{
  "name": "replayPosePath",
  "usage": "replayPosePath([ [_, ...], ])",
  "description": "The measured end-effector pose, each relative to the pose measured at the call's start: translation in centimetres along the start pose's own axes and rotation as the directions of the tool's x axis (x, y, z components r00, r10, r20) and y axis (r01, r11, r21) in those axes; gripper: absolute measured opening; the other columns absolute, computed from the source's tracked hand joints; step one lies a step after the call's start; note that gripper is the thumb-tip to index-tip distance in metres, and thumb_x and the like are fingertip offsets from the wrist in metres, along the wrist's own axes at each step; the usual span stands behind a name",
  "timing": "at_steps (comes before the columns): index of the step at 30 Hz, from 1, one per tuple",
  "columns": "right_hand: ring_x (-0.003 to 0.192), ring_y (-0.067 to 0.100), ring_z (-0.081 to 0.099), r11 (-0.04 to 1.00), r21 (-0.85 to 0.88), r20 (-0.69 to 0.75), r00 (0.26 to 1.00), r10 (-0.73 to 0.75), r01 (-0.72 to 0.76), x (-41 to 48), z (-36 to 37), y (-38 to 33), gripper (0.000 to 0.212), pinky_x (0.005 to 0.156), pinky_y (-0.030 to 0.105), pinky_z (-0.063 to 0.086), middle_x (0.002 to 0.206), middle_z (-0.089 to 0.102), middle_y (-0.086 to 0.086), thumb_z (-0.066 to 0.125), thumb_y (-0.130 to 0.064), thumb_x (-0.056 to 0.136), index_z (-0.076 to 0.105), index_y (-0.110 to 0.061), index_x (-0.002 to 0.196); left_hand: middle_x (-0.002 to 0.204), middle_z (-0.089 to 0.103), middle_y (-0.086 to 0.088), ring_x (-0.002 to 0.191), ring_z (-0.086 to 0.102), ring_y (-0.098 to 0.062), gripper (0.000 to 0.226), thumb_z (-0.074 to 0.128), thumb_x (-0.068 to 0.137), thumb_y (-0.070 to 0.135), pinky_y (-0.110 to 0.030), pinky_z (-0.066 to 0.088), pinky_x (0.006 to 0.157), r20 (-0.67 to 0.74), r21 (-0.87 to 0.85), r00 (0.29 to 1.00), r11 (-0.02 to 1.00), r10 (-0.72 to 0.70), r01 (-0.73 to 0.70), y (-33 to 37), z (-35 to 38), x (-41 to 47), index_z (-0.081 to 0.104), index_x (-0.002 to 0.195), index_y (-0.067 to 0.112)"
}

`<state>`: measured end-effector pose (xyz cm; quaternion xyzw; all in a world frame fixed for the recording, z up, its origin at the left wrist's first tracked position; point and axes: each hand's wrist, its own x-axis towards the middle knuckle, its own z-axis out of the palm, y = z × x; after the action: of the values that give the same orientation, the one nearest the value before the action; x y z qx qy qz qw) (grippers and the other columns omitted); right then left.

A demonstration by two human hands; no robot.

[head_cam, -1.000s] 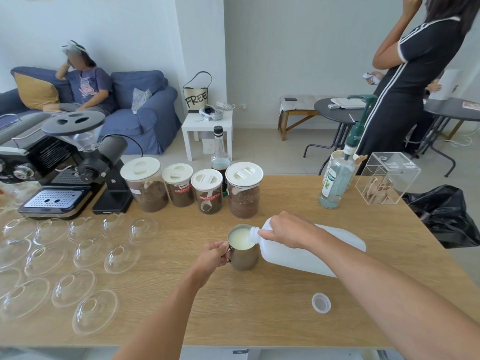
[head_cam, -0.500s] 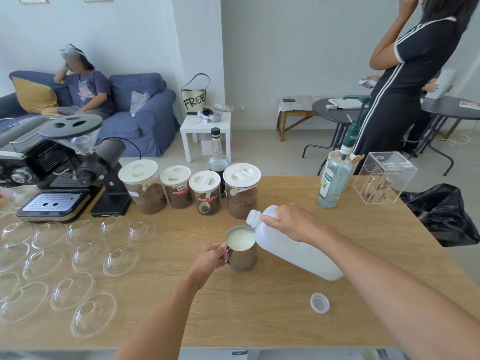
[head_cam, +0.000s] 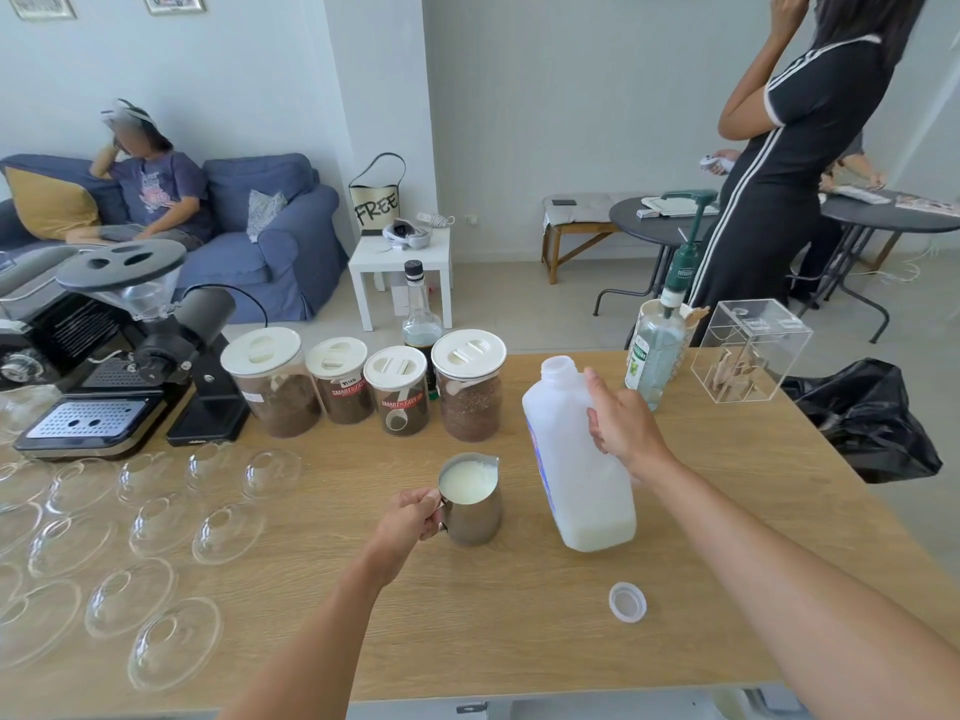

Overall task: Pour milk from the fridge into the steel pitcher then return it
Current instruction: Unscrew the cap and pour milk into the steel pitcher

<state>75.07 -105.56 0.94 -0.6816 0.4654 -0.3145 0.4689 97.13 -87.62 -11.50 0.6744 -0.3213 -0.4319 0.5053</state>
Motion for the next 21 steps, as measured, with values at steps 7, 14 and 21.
replayPosePath([
  [7, 0.043, 0.016, 0.027, 0.964, 0.259, -0.061, 0.995, 0.085, -0.066, 0.3, -0.2, 1.8, 0.059, 0.049, 0.029, 0.021, 0.047, 0.03, -0.003, 0.053, -0.054, 0.089, 0.034, -0.023, 0.042, 0.052, 0.039, 0.008, 0.053, 0.032, -0.011, 0.059, 0.039, 0.105, 0.01, -0.03, 0.029, 0.062, -0.011, 0.021, 1.0, 1.0, 0.011, -0.011, -0.1, -0.1, -0.1, 0.051, 0.049, 0.023],
  [14, 0.043, 0.016, 0.028, 0.942, 0.332, -0.117, 0.989, 0.089, -0.046, -0.2, -0.2, 2.9, 0.057, 0.049, 0.028, 0.022, 0.044, 0.032, -0.003, 0.055, -0.05, 0.087, 0.035, -0.022, 0.041, 0.05, 0.039, 0.006, 0.052, 0.033, -0.013, 0.054, 0.041, 0.104, 0.009, -0.03, 0.029, 0.062, -0.024, 0.01, 1.0, 1.0, 0.002, -0.001, -0.1, -0.1, -0.2, 0.051, 0.052, 0.018],
  [21, 0.048, 0.018, 0.029, 0.932, 0.361, -0.157, 0.985, 0.077, -0.015, -0.5, -0.4, 3.5, 0.055, 0.051, 0.029, 0.021, 0.046, 0.031, -0.002, 0.056, -0.052, 0.085, 0.034, -0.023, 0.044, 0.048, 0.046, 0.009, 0.052, 0.035, -0.014, 0.046, 0.039, 0.105, 0.006, -0.03, 0.031, 0.063, -0.027, 0.01, 1.0, 1.0, -0.012, 0.012, 0.2, 0.2, -0.4, 0.047, 0.06, 0.008],
])
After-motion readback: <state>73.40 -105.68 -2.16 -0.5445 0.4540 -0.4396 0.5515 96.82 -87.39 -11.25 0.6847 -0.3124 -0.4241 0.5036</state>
